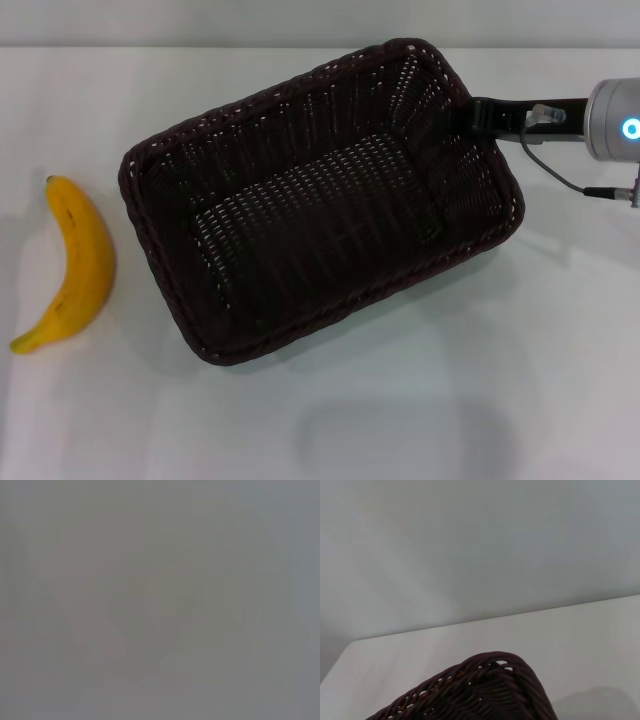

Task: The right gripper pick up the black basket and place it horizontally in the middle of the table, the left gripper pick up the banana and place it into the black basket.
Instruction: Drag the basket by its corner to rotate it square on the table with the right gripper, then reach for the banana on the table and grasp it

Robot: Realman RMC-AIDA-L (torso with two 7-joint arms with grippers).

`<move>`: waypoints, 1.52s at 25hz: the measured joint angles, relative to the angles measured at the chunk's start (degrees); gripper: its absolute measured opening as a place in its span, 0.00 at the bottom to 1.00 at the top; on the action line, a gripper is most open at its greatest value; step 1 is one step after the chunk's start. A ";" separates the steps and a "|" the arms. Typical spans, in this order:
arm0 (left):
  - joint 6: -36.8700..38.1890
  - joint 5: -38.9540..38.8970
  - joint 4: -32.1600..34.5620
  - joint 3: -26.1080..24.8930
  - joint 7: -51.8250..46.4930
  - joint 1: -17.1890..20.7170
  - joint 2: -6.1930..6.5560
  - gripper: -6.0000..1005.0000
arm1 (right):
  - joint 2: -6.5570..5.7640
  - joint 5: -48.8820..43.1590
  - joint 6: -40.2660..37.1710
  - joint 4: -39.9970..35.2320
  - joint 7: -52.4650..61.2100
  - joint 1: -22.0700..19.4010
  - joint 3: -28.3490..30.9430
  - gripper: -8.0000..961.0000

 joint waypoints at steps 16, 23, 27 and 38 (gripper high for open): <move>-0.38 0.01 -0.09 0.00 -0.08 -0.18 0.07 0.87 | -0.43 -0.20 0.80 -1.87 -1.36 -0.32 -0.81 0.19; -1.33 0.01 -0.19 -0.33 -0.10 -0.57 0.14 0.87 | -0.41 -0.23 2.34 -3.04 -1.44 -2.05 -1.01 0.35; -1.87 0.42 -0.18 -0.44 -0.88 -0.73 0.29 0.87 | -0.46 -0.46 3.89 -3.91 -1.64 -3.44 -1.60 0.43; -3.72 5.88 -0.38 -3.73 -4.49 -0.88 -0.15 0.87 | -0.55 -0.27 7.72 -4.41 -10.48 -3.72 -3.35 0.46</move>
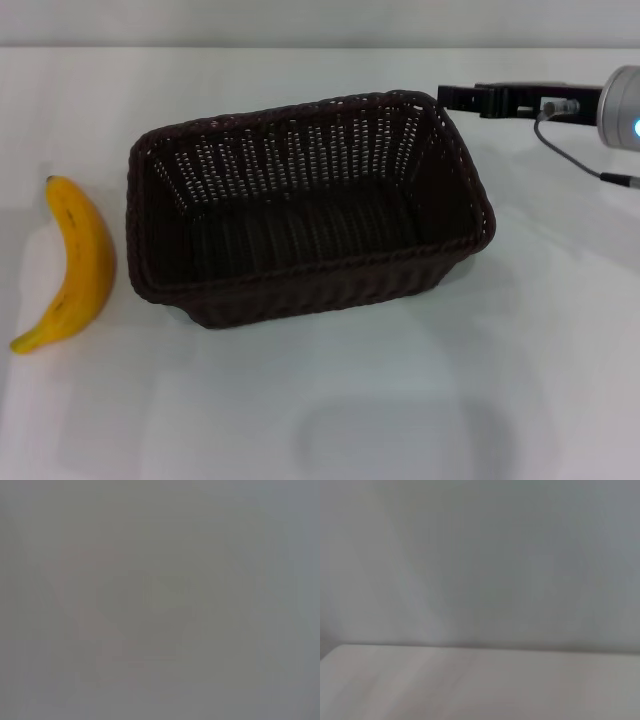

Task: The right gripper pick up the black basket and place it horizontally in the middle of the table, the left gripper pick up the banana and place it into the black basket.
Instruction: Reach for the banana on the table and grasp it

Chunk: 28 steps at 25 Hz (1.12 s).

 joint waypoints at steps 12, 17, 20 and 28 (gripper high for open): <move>0.27 0.33 -0.22 -0.41 0.70 0.17 -0.27 0.87 | -0.20 0.04 20.36 0.30 -19.92 -4.67 -0.21 0.84; 0.51 3.66 0.54 -2.43 0.77 0.69 -1.29 0.87 | -0.28 -0.20 31.64 3.31 -25.11 -5.06 -1.05 0.89; 0.65 5.32 0.82 -3.06 0.79 0.87 -1.62 0.87 | -0.28 -0.19 41.59 6.56 -25.46 -4.73 -2.80 0.89; 3.18 5.92 1.39 -3.79 0.80 0.33 -1.58 0.87 | -0.30 -0.41 67.39 15.68 -20.25 -4.50 -8.66 0.89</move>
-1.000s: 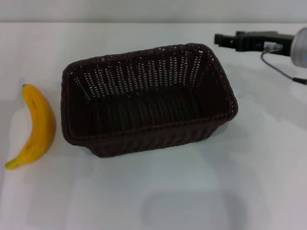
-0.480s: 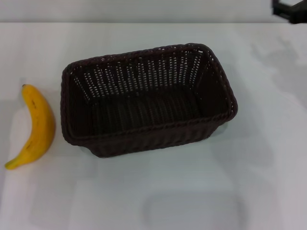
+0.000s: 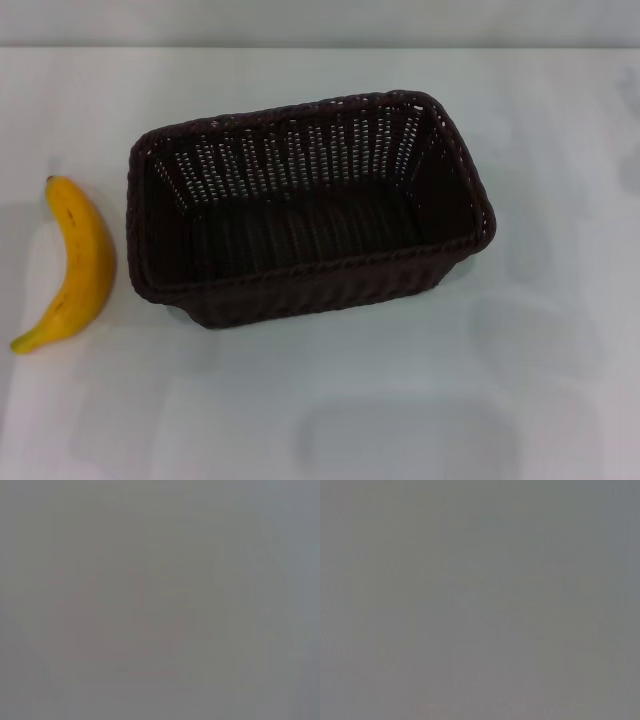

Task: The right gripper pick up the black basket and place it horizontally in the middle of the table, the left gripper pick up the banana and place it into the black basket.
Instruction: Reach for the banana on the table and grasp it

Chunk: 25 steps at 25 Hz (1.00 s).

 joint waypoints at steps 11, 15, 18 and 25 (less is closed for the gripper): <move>-0.41 2.74 3.25 -1.75 0.38 -0.14 0.07 0.87 | -0.18 -15.07 10.45 8.28 23.89 -1.52 0.14 0.88; -4.51 4.61 6.41 -2.03 0.40 0.63 0.21 0.87 | -0.32 -17.39 10.62 9.70 26.40 -1.79 0.32 0.88; -8.96 7.46 9.04 -2.46 0.37 1.22 0.39 0.87 | -0.38 -17.95 11.03 10.47 26.43 -2.04 0.38 0.88; -24.50 15.20 18.93 -4.09 -0.06 3.45 0.19 0.87 | -0.45 -21.30 16.79 14.71 28.97 -1.59 0.19 0.88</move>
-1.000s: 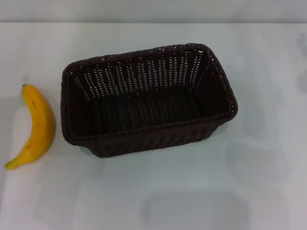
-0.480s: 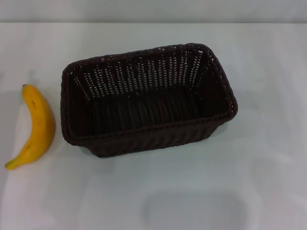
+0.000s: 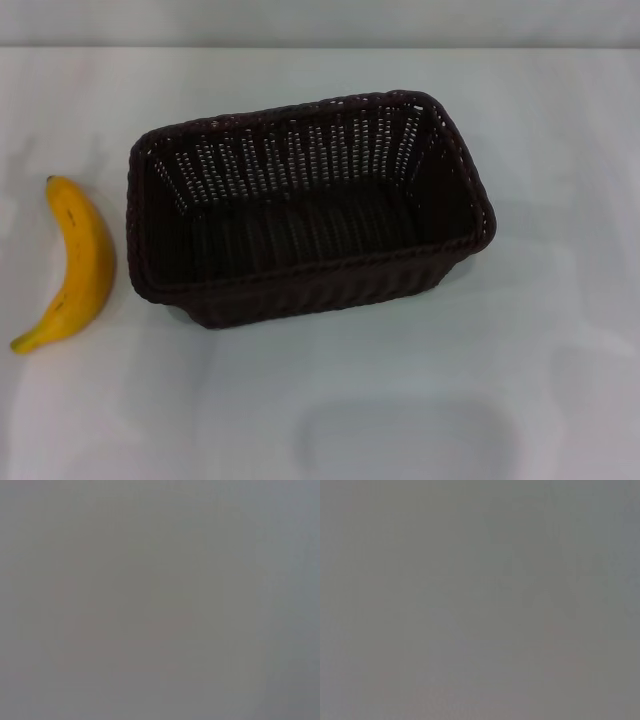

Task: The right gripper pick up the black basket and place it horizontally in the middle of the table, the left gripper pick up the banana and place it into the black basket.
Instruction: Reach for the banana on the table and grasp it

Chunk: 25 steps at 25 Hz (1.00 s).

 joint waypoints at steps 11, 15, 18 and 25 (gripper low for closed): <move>-39.51 4.78 25.58 1.81 -0.53 3.61 0.51 0.87 | 0.01 -0.63 0.65 2.30 1.64 0.99 0.27 0.88; -60.72 4.45 35.33 1.65 3.41 2.34 -0.06 0.87 | -0.21 -0.51 0.52 3.39 1.66 2.09 0.27 0.88; -73.53 4.24 40.04 1.76 5.92 -0.31 -0.17 0.87 | -0.57 -0.47 0.52 4.02 1.67 2.74 0.27 0.88; -92.55 4.27 43.48 1.83 6.29 -5.30 -0.16 0.87 | -0.80 -0.51 0.52 4.34 1.68 2.95 0.72 0.88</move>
